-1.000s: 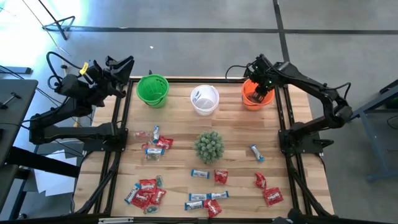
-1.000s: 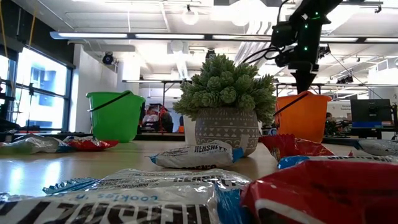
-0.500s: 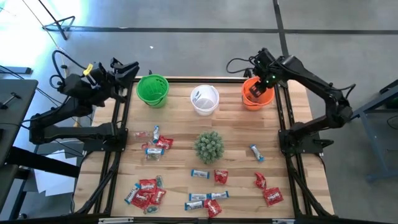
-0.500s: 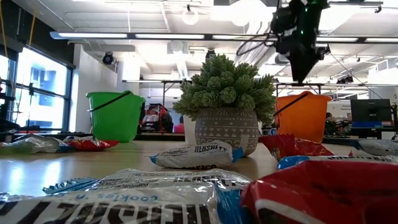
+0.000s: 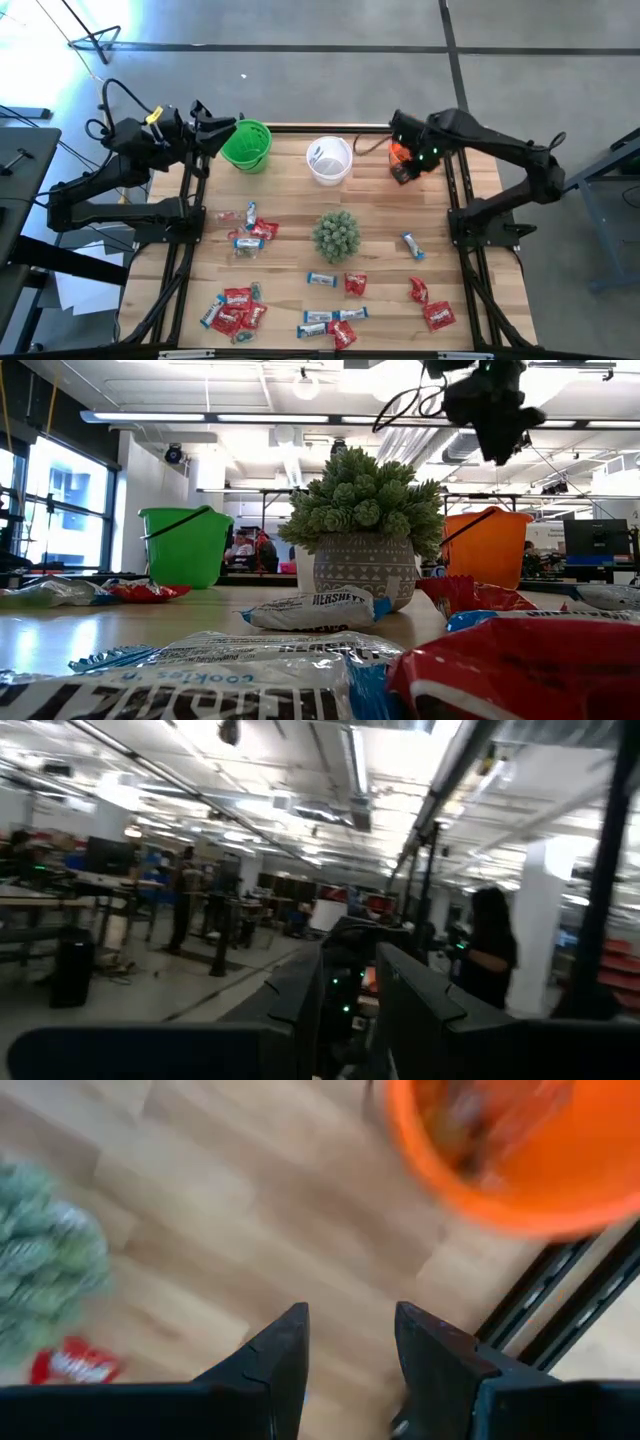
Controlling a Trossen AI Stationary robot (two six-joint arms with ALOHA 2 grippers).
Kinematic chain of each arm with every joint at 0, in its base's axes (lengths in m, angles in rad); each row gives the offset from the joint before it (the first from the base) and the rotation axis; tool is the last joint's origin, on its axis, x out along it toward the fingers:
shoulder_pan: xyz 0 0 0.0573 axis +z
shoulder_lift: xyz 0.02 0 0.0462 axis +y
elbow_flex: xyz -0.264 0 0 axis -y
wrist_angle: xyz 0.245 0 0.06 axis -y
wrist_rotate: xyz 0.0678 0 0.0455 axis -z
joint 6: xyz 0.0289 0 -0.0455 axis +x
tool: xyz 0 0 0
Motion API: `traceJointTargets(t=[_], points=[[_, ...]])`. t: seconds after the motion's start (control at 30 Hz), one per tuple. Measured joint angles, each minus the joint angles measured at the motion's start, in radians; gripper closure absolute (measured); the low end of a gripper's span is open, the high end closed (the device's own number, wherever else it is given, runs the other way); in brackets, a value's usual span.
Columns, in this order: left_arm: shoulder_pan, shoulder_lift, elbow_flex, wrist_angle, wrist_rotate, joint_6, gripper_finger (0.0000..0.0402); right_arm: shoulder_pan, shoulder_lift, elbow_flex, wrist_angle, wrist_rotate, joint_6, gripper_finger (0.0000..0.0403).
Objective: Sort candy
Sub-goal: Put the white chocolate bars into the white bucket
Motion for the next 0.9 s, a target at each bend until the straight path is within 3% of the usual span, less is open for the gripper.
traceJointTargets(t=[0.2, 0.37, 0.67, 0.9], points=[[0.000, -0.003, 0.000, -0.001, 0.118, 0.001, 0.0319, 0.229, 0.000, 0.000, -0.020, -0.036, 0.278, 0.0258], [0.000, -0.015, 0.000, 0.000, 0.151, 0.000, 0.0319, 0.388, 0.000, 0.000, -0.020, -0.036, 0.459, 0.0258], [0.000, -0.019, 0.000, 0.001, 0.157, -0.104, 0.0319, 0.627, 0.000, 0.000, -0.053, 0.008, 0.638, 0.0258], [0.000, 0.006, 0.000, 0.002, 0.096, -0.201, 0.0319, 0.799, 0.002, 0.000, -0.064, 0.016, 0.751, 0.0258]])
